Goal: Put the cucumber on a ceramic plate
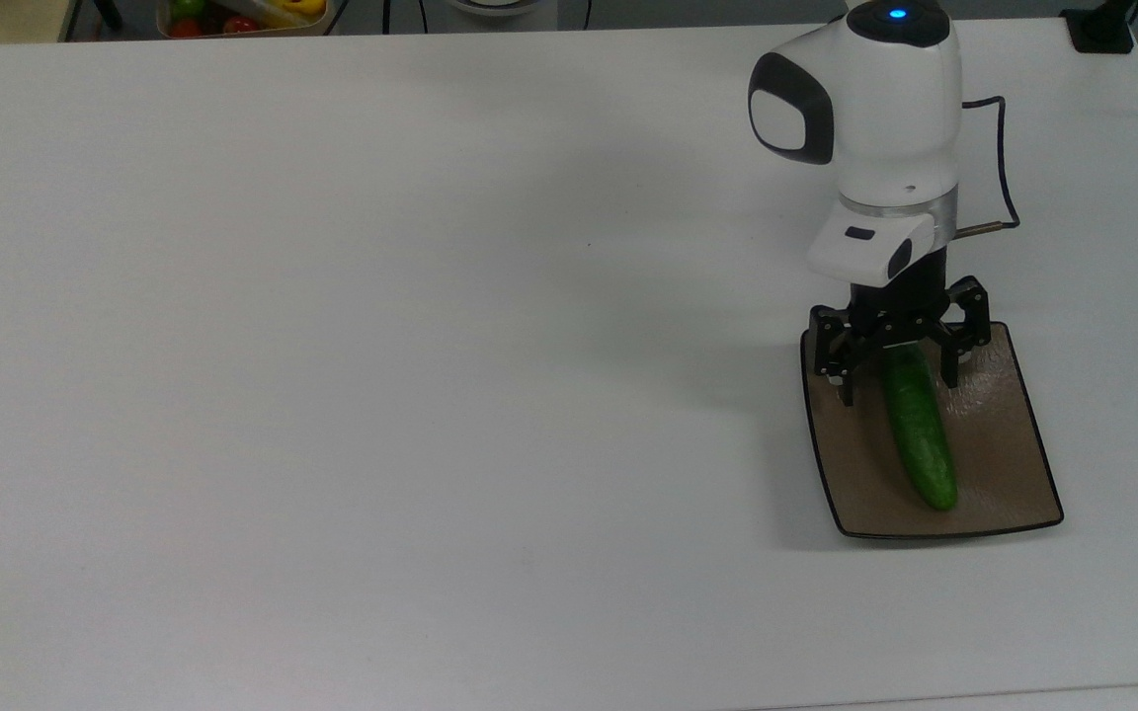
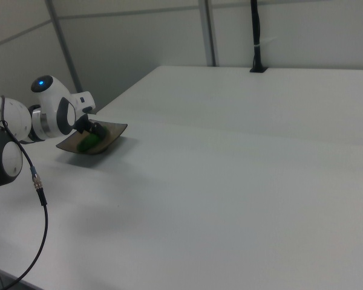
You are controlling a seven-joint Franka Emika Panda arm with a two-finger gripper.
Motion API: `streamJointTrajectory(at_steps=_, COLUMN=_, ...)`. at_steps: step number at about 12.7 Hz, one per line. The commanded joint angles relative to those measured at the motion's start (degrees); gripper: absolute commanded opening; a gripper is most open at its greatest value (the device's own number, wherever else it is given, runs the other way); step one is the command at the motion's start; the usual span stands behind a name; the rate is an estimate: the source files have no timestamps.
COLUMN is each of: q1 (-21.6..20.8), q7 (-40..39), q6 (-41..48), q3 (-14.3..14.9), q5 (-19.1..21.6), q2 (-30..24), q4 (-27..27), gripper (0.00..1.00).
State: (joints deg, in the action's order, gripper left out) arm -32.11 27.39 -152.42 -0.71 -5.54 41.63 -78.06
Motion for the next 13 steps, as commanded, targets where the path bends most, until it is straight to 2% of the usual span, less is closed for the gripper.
streamJointTrajectory(at_steps=1, q1=0.72, q7=1.7, q6=0.63, q3=0.89, q5=-1.31, q2=-7.49, q4=-4.0, gripper=1.0)
streamJointTrajectory(at_steps=3, q1=3.27, q7=1.7, q6=6.23, q3=0.89, q5=-1.14, q2=-14.97, q4=-7.8, gripper=1.0)
streamJointTrajectory(at_steps=8, q1=9.51, q7=1.61, q6=21.43, q3=0.8, q5=-0.26, q2=-26.05, q4=-9.91, gripper=1.0)
streamJointTrajectory(at_steps=11, q1=11.88, q7=1.53, q6=32.15, q3=0.8, q5=0.35, q2=-33.0, q4=-12.46, gripper=1.0)
streamJointTrajectory(at_steps=13, q1=14.86, q7=1.44, q6=41.36, q3=0.8, q5=4.11, q2=-38.44, q4=-14.3, gripper=1.0)
